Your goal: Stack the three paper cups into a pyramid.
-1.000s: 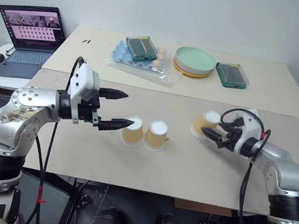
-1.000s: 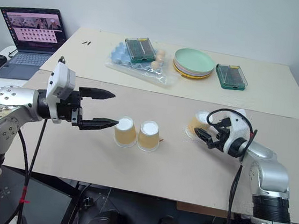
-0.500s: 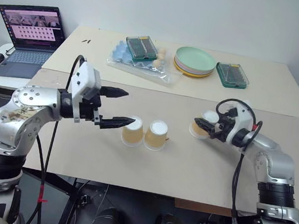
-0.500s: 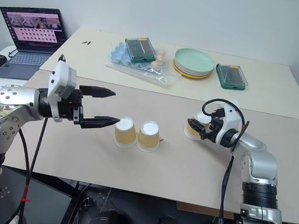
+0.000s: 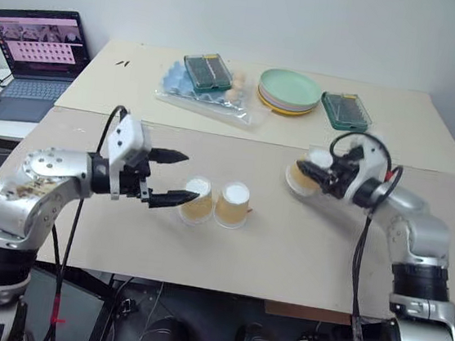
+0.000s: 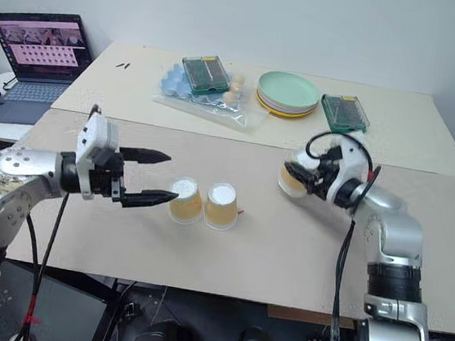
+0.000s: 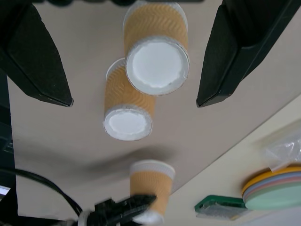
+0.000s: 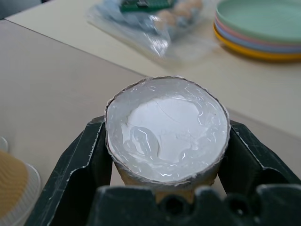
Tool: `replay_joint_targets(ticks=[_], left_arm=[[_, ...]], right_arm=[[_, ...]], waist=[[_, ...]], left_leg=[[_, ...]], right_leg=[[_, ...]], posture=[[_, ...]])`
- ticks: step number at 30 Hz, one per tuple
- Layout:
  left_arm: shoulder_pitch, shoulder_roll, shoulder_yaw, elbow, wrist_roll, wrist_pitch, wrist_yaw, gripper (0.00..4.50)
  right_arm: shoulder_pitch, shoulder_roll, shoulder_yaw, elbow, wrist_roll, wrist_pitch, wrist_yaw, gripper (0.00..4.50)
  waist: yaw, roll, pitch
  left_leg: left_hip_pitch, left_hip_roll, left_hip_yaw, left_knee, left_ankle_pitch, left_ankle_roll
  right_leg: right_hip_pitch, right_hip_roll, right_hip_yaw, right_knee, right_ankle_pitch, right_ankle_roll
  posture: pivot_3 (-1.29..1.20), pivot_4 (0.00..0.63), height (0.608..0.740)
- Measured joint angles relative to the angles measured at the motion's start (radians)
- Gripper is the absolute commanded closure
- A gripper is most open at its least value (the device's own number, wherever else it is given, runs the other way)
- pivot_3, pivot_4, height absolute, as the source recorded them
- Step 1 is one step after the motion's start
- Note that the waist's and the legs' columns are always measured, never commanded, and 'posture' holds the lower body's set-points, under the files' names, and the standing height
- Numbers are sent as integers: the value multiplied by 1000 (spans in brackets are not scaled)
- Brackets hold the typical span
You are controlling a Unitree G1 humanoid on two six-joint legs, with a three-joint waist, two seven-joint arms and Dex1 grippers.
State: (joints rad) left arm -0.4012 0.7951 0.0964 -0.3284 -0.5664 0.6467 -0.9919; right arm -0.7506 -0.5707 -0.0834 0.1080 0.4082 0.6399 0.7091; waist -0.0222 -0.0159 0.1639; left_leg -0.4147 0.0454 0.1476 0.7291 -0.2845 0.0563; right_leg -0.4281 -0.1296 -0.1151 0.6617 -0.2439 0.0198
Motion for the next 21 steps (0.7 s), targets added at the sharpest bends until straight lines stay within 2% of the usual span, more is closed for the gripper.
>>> replay_joint_targets(ticks=[5, 11, 15, 21], left_arm=[[52, 9, 31, -16, 4, 0, 23, 0], [116, 29, 71, -63, -4, 4, 39, 0], [132, 29, 76, -78, -11, 8, 48, 0], [138, 29, 77, -97, -24, 11, 64, 0]], right_arm=[[-150, -4, 53, -8, 18, 32, 95, 1672], [-385, 35, 163, -60, 181, 228, 330, 1672], [-425, 41, 199, -52, 241, 323, 410, 1672], [-420, 44, 271, -39, 219, 345, 449, 1672]], waist=[[10, 0, 0], [8, 1, 1], [18, 0, 0], [13, 0, 0]], left_leg=[[-1, 0, 0, -1, 0, 0], [-2, 0, -1, -2, 0, 0], [-2, -1, -2, -2, 0, 1], [-2, -1, -2, -2, 0, 0]], right_leg=[[0, 0, -1, 0, 0, 0], [-1, 0, -3, 1, 0, 0], [2, -1, -6, 0, 0, -1], [1, -1, -5, 1, 0, -1]], posture=[[0, 150, 706], [0, 150, 706], [0, 150, 706], [0, 150, 706]])
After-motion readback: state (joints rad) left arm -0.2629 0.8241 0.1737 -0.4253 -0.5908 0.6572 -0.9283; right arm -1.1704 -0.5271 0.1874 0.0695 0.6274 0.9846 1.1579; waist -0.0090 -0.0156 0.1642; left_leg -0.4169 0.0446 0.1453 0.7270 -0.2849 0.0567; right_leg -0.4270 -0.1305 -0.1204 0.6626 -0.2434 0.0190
